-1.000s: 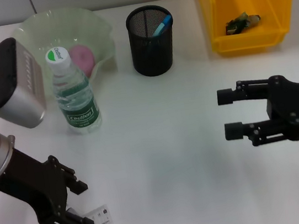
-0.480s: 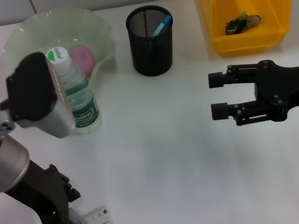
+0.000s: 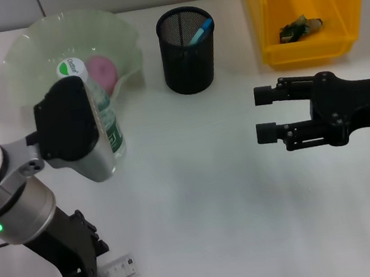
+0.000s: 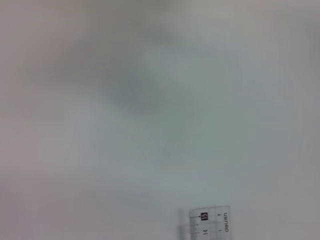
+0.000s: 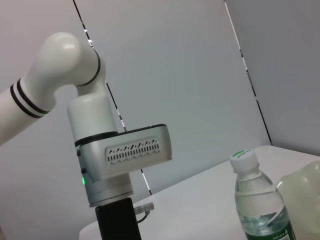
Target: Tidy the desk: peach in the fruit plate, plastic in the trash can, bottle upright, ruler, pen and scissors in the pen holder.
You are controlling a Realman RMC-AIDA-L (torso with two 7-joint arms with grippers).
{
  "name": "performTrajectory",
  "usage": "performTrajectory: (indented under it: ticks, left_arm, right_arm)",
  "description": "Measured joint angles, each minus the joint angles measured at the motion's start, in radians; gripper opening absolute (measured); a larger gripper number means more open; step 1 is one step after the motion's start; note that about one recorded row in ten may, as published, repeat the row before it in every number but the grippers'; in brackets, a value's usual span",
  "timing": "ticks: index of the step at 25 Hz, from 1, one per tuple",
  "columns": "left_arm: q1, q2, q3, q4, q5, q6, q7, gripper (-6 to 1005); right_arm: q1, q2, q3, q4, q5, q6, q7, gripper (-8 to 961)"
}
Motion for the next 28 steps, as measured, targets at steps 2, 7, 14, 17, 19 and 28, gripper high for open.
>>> performTrajectory:
  ticks: [2,7,14,17,19,28]
  left_arm:
    - [0.0,0.0,0.018,0.0,0.003,-0.005,-0.008,754]
    - [-0.001,0.001,0.031,-0.001,0.006,-0.017,-0.013,754]
    - [-0.006,0.003,0.044,-0.011,0.018,-0.044,-0.014,755]
    - [-0.007,0.003,0.05,-0.016,0.024,-0.047,-0.012,755]
    - [-0.008,0.002,0.058,-0.024,0.026,-0.049,-0.011,755]
    - [-0.018,0.002,0.095,-0.046,0.027,-0.068,-0.013,755]
  right_arm:
    - [-0.001,0.0,0.0,0.003,0.0,0.001,-0.001,786]
    - [-0.009,0.0,0.0,0.008,0.0,0.003,-0.004,786]
    - [-0.011,0.0,0.0,0.02,0.0,0.003,-0.007,786]
    - [-0.011,0.0,0.0,0.021,0.0,0.005,-0.007,786]
    - [-0.011,0.0,0.0,0.021,0.0,0.009,-0.006,786]
    - [-0.009,0.0,0.003,0.021,0.0,0.013,-0.004,787]
